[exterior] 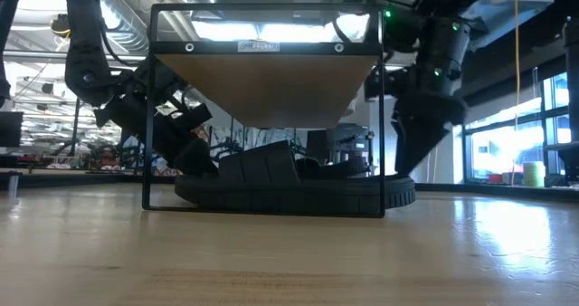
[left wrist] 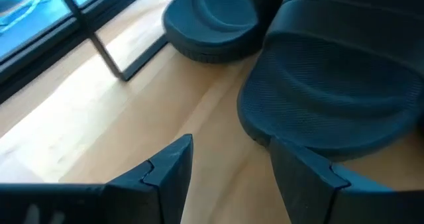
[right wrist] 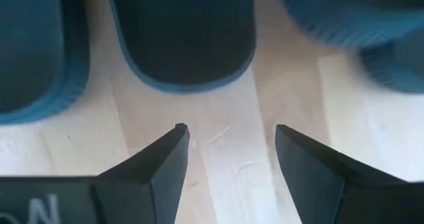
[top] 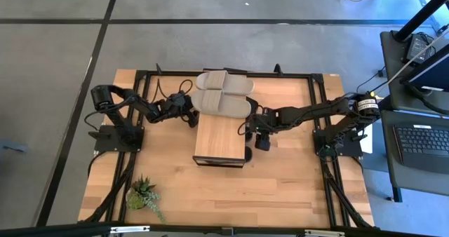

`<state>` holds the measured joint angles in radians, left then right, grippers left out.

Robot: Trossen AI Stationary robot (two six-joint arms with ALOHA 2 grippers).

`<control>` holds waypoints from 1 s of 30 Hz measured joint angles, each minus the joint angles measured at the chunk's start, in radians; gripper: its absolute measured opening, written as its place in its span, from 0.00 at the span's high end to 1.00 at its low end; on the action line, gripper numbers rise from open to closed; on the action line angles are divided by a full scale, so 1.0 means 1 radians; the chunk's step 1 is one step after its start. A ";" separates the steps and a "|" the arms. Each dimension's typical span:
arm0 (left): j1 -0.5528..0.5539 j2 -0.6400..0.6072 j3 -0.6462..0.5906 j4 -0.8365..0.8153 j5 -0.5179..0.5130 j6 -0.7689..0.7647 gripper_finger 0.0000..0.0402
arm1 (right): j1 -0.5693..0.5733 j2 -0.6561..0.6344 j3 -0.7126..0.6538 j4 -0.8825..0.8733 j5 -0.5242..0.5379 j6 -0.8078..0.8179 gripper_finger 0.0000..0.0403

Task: Pick and place slides into the shelf
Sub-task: Adjust the gray slide on the shelf

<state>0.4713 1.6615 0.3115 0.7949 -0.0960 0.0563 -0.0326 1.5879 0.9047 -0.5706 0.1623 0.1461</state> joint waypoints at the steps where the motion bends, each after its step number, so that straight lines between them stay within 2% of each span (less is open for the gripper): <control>1: 0.000 -0.009 0.000 -0.009 0.010 0.001 0.52 | 0.000 0.000 0.013 -0.007 0.003 -0.005 0.44; 5: -0.002 -0.062 -0.001 -0.059 0.021 0.002 0.52 | 0.000 0.000 0.046 -0.031 0.020 -0.021 0.44; 11: -0.022 -0.154 -0.001 -0.147 0.018 -0.007 0.52 | -0.005 0.000 0.075 -0.165 0.157 -0.021 0.44; 14: -0.036 -0.206 -0.001 -0.191 0.022 -0.033 0.52 | -0.031 0.000 0.076 -0.177 0.174 -0.032 0.44; 19: -0.042 -0.301 -0.001 -0.226 0.149 -0.069 0.52 | -0.108 0.000 0.076 -0.172 0.177 -0.077 0.44; 23: -0.048 -0.361 0.000 -0.245 0.247 -0.107 0.52 | -0.171 0.000 0.076 -0.088 0.177 -0.124 0.44; 30: -0.076 -0.381 0.000 -0.252 0.259 -0.107 0.52 | -0.201 0.000 0.076 0.095 0.176 -0.150 0.44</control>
<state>0.3952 1.2802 0.3115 0.5431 0.1635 -0.0509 -0.2337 1.5879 0.9810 -0.4760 0.3382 -0.0037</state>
